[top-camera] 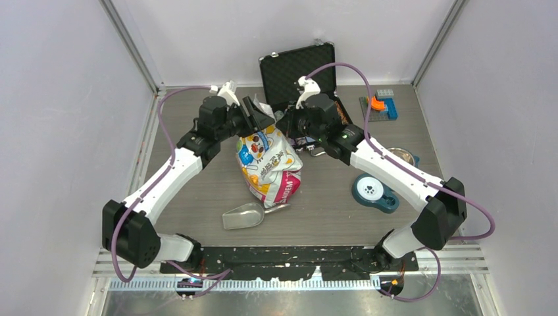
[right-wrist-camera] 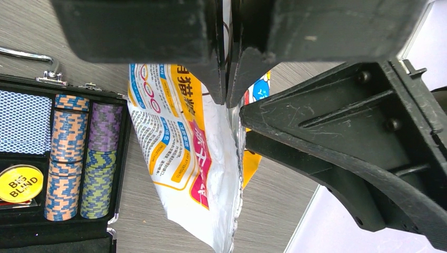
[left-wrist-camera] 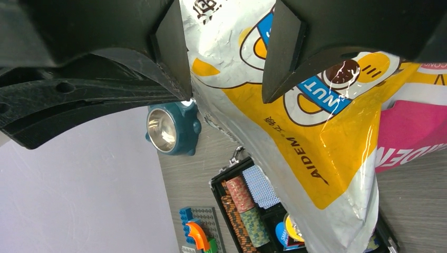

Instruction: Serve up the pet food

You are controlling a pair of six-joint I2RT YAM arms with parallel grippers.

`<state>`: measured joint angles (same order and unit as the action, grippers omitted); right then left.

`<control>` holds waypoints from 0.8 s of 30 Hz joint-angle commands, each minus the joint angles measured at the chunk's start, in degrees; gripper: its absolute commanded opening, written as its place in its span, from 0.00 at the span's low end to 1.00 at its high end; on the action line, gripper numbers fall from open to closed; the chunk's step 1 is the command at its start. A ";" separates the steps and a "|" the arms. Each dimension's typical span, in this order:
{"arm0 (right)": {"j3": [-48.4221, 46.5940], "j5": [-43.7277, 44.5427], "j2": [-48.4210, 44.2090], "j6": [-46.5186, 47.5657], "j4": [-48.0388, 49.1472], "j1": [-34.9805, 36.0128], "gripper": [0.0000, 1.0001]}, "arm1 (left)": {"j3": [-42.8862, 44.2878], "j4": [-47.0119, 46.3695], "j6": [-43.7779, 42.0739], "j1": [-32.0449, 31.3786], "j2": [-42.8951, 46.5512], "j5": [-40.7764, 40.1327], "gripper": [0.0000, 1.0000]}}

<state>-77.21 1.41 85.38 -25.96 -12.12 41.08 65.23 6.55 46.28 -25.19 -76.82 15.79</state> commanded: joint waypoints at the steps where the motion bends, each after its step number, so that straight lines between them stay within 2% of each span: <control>1: 0.27 1.76 -2.66 -0.62 -0.20 -0.39 0.05 | -1.30 -1.01 -0.24 -0.38 0.91 -0.85 0.53; 4: 0.32 1.66 -2.79 -0.74 0.08 -0.38 0.05 | -1.74 -1.21 -0.23 -0.39 0.72 -1.09 0.51; 9: 0.52 1.51 -3.18 -0.43 0.23 -0.39 0.05 | -1.51 -0.24 -0.19 -0.39 0.11 -1.04 0.38; 15: 0.01 -2.90 -2.36 1.14 0.58 -0.21 0.05 | 0.93 -0.60 0.84 -0.47 -1.51 0.20 0.38; 20: -0.37 -3.00 -2.18 2.63 0.63 0.73 0.05 | 3.99 2.48 0.85 -0.82 -3.90 0.84 0.32; 23: -0.13 -2.06 -2.52 2.96 0.84 0.75 0.05 | 4.07 3.30 0.83 -0.83 -4.25 1.41 0.17; 24: -0.11 -1.71 -2.60 2.99 0.93 0.76 0.05 | 3.99 3.30 0.71 -0.83 -4.26 1.78 0.04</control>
<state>-76.90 -0.01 85.12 -24.12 -12.01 41.08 67.77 7.14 47.90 -25.82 -80.07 17.12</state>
